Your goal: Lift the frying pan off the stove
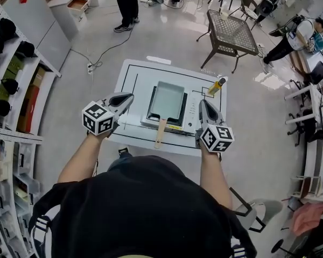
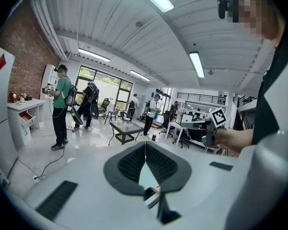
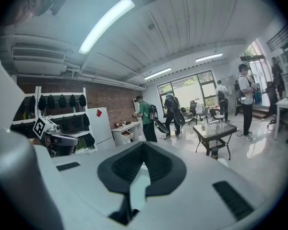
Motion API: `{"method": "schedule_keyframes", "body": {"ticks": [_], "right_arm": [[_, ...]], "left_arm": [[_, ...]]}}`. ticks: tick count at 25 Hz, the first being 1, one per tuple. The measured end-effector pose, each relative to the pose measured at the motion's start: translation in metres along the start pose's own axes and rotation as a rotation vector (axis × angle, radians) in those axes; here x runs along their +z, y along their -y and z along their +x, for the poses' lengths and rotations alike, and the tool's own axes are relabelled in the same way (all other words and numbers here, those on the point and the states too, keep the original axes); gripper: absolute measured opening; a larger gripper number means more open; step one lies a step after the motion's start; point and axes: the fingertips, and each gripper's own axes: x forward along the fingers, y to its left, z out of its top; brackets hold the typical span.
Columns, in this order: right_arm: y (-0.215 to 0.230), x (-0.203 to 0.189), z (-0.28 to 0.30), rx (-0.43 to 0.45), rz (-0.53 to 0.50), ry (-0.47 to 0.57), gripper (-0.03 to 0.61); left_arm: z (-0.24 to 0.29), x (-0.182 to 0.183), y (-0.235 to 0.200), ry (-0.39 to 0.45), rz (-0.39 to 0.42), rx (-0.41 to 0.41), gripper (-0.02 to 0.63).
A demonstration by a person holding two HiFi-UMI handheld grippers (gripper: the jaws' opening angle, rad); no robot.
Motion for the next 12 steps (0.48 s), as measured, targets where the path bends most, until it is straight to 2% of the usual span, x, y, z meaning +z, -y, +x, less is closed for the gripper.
{"method": "schedule_keyframes", "body": {"ticks": [4, 12], "right_arm": [[0.004, -0.007, 0.001, -0.013, 0.010, -0.016, 0.006], [0.020, -0.032, 0.003, -0.019, 0.046, -0.068, 0.006]], "left_arm": [[0.003, -0.002, -0.002, -0.007, -0.010, -0.009, 0.011], [0.011, -0.021, -0.004, -0.021, -0.079, -0.013, 0.012]]}}
